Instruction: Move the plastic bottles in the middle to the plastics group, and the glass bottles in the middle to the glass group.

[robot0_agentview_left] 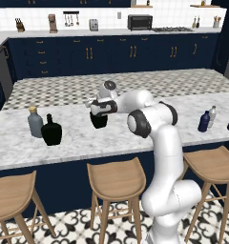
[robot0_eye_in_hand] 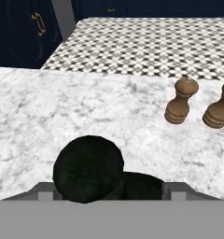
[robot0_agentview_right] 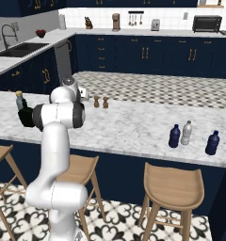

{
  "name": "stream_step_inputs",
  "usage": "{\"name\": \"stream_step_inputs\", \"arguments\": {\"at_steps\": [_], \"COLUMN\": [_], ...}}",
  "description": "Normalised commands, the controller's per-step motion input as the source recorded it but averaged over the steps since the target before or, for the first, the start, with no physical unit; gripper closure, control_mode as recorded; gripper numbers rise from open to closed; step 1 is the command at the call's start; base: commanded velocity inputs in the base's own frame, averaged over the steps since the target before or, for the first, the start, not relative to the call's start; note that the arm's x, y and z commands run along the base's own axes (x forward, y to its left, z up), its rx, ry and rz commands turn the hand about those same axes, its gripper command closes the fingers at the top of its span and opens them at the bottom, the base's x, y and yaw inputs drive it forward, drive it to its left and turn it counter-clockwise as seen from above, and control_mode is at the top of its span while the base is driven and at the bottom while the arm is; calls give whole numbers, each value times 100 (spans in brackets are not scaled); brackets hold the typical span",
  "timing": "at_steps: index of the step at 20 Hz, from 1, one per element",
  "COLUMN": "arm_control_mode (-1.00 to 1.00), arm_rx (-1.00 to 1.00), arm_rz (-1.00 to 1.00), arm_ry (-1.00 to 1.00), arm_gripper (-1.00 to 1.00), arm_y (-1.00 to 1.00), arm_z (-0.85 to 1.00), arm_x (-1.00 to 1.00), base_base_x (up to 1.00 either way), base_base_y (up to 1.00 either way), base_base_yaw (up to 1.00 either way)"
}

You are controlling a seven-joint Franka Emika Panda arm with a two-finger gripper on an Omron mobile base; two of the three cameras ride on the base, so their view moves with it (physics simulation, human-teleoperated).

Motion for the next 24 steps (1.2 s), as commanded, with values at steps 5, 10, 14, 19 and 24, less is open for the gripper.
{"name": "stream_step_inputs", "arguments": {"at_steps": [5, 10, 14, 19, 24], "arm_control_mode": [-100, -100, -100, -100, -100], "arm_rx": [0, 5, 18, 14, 0], "arm_rz": [6, 28, 31, 19, 6], "arm_ry": [-5, -3, 0, 0, -19], "arm_gripper": [100, 100, 100, 100, 100], "arm_y": [2, 12, 31, 39, 33], "arm_z": [-9, 8, 16, 17, 0], "arm_x": [3, -33, -60, -27, 0], "base_base_x": [0, 0, 0, 0, 0], "base_base_y": [0, 0, 0, 0, 0], "base_base_yaw": [0, 0, 0, 0, 0]}}
